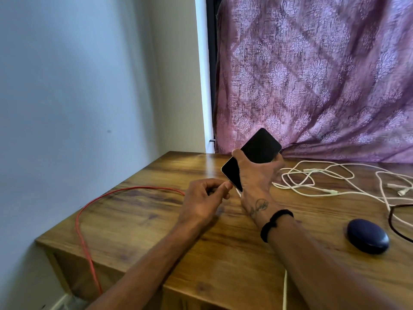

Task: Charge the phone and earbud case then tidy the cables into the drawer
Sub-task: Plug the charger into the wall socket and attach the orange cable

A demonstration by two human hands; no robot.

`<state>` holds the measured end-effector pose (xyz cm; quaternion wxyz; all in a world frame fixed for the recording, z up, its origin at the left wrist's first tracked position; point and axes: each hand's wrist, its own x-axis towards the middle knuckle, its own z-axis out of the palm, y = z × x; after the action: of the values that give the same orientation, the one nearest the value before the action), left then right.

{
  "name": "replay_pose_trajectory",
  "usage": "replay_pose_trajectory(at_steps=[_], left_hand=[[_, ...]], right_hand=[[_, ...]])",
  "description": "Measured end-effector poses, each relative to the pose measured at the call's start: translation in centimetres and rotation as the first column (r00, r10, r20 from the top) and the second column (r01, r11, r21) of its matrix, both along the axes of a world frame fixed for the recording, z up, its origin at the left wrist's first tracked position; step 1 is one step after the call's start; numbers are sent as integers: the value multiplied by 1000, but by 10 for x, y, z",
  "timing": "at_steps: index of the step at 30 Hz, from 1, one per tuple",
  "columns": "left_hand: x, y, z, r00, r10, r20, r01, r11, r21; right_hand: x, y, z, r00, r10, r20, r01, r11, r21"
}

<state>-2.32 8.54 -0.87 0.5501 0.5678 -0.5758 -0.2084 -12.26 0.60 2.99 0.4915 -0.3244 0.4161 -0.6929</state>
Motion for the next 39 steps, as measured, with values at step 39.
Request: replay_pose_trajectory(at_steps=[39], left_hand=[[-4, 7, 1, 982, 51, 183, -16, 982, -187]], right_hand=[[6, -4, -3, 962, 21, 274, -92, 964, 250]])
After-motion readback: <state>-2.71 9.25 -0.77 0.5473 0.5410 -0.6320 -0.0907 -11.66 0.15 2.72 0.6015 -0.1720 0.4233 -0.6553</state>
